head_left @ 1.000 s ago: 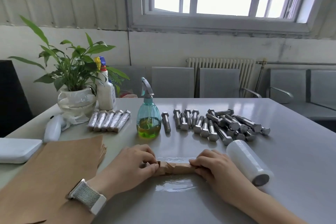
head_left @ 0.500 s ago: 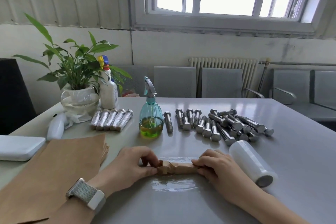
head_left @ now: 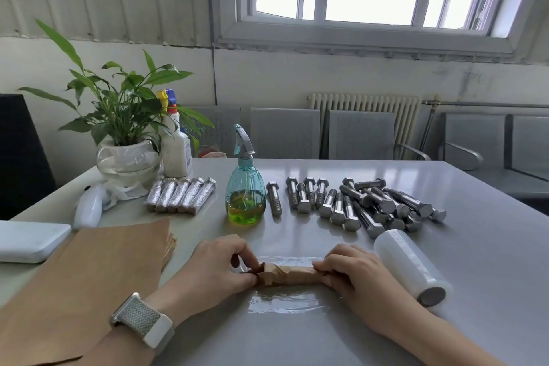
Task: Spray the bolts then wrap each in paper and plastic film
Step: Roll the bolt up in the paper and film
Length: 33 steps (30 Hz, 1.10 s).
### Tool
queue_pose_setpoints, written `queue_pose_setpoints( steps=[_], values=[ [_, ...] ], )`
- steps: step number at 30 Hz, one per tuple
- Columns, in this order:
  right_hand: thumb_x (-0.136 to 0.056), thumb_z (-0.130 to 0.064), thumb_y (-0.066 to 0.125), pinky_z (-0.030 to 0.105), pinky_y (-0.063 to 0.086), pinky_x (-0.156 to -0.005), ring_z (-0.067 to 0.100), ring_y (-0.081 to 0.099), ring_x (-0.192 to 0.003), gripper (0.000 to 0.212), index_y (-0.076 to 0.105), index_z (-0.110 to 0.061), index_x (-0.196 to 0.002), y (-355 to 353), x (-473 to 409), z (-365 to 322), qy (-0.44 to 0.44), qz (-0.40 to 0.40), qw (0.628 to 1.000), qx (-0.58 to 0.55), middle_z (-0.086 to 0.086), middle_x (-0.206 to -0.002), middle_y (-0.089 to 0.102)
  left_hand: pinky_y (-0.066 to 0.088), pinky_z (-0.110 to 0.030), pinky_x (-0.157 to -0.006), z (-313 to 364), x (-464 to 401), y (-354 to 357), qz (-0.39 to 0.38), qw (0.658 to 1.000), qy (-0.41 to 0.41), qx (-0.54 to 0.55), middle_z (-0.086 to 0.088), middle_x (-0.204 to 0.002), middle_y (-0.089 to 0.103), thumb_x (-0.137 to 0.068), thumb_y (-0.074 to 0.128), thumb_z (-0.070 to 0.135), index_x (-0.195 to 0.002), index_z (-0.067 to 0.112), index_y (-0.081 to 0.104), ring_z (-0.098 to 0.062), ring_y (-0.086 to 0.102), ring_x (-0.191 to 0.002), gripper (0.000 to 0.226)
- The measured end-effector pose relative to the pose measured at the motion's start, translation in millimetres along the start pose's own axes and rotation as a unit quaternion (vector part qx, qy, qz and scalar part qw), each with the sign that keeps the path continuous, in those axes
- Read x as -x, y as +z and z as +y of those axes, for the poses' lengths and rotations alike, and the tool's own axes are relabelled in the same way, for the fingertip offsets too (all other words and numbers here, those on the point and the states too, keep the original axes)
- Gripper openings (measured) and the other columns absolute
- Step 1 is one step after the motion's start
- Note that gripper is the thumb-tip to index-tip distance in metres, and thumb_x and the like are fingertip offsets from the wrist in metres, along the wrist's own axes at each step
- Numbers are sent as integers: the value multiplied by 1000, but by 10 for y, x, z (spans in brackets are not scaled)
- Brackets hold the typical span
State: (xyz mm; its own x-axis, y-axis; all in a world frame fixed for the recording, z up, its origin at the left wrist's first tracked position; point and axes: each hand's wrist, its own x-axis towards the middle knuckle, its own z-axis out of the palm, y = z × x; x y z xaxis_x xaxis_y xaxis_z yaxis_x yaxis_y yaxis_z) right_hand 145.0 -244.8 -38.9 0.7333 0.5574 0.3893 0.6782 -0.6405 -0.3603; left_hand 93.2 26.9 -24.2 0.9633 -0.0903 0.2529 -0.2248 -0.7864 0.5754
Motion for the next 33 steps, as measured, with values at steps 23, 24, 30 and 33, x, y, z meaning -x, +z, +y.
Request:
queue_pose_setpoints(
  steps=[23,24,30,33],
  values=[
    [-92,-20,66,37,45,-88,13,58,-97,16,74,-26,-104,-20,-2,-33,2,-9,1000,4,-18,-95,57,43,-21,-77,114,-28,3,-50,994,-3,-99,18,-90,58,-89,64,37,-85,34,69,-2,55,-81,7],
    [-93,-21,66,37,45,-89,13,57,-97,15,74,-26,-104,-20,-2,-39,1,-9,1000,5,-19,-95,56,42,-15,-69,106,-57,7,-66,996,-38,-53,18,-82,58,-88,67,35,-79,34,67,0,55,-75,9],
    [-92,-23,67,38,46,-87,14,58,-96,14,75,-28,-103,-12,22,-38,5,5,1000,-1,-15,-95,61,41,-14,-49,154,-315,-96,-150,969,-184,71,10,-58,65,-73,84,20,-65,21,69,-1,54,-50,18],
    [-91,-23,68,39,47,-85,15,59,-95,14,75,-29,-102,-1,20,-42,4,10,1000,-4,-15,-95,62,44,-22,-57,194,-398,-151,-201,954,-219,33,4,-67,67,-75,84,25,-69,22,70,-10,57,-61,15]
  ],
)
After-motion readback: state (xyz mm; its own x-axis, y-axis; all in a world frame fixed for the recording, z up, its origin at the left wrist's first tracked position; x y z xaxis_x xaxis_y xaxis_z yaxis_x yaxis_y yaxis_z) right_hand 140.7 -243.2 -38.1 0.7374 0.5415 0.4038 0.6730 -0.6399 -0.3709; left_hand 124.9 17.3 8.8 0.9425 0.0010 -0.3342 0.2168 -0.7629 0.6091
